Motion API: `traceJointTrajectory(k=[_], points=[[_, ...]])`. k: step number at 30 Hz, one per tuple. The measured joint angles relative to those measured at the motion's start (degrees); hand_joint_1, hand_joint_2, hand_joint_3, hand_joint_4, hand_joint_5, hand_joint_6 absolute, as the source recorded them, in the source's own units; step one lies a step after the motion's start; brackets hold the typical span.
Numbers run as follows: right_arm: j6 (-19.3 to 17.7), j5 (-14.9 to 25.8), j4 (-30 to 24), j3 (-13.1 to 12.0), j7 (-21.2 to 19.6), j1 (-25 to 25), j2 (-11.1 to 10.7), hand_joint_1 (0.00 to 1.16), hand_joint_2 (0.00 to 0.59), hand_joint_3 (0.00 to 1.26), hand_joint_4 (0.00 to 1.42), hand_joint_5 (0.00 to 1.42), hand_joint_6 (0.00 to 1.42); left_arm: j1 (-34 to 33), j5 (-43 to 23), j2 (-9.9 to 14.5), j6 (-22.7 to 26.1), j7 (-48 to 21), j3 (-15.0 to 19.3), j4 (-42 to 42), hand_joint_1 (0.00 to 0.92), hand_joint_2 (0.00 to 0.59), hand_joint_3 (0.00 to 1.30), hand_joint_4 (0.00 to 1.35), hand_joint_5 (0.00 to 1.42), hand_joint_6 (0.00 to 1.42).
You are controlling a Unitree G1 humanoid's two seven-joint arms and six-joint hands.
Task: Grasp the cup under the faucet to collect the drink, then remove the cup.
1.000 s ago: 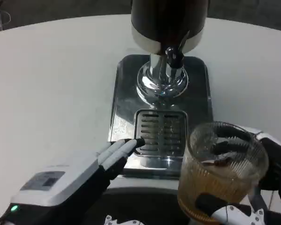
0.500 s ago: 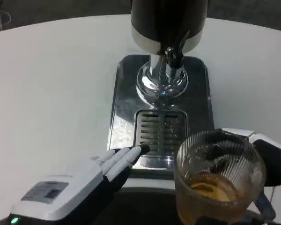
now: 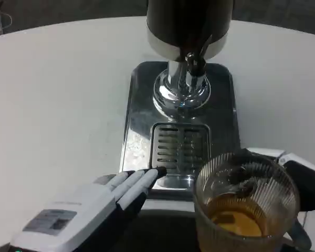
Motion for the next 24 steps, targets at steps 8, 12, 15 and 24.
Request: traceJointTrajectory(k=[8, 12, 15, 24], points=[[-0.16, 0.05, -0.01, -0.34, 0.38, 0.32, 0.04, 0.9, 0.225, 1.0, 1.2, 1.38, 1.42, 0.28, 0.93, -1.38, -0.8, -1.13, 0.96, 0.0, 0.0, 0.033, 0.0, 0.0, 0.0, 0.0], [-0.72, 0.1, -0.12, -0.39, 0.54, 0.62, 0.07, 0.9, 0.225, 1.0, 1.2, 1.38, 1.42, 0.34, 1.01, -1.97, -1.04, -1.73, 1.26, 0.0, 0.0, 0.033, 0.0, 0.0, 0.0, 0.0], [-0.88, 0.12, -0.5, -0.44, 0.62, 0.83, 0.08, 0.9, 0.225, 1.0, 1.2, 1.38, 1.42, 0.51, 1.28, -2.48, -1.43, -1.84, 1.46, 0.0, 0.0, 0.033, 0.0, 0.0, 0.0, 0.0], [-1.1, 0.31, -1.02, -0.43, 0.81, 1.51, 0.09, 0.9, 0.225, 1.0, 1.2, 1.38, 1.42, 1.36, 1.28, -3.51, -3.04, -2.76, 2.13, 0.0, 0.0, 0.033, 0.0, 0.0, 0.0, 0.0]])
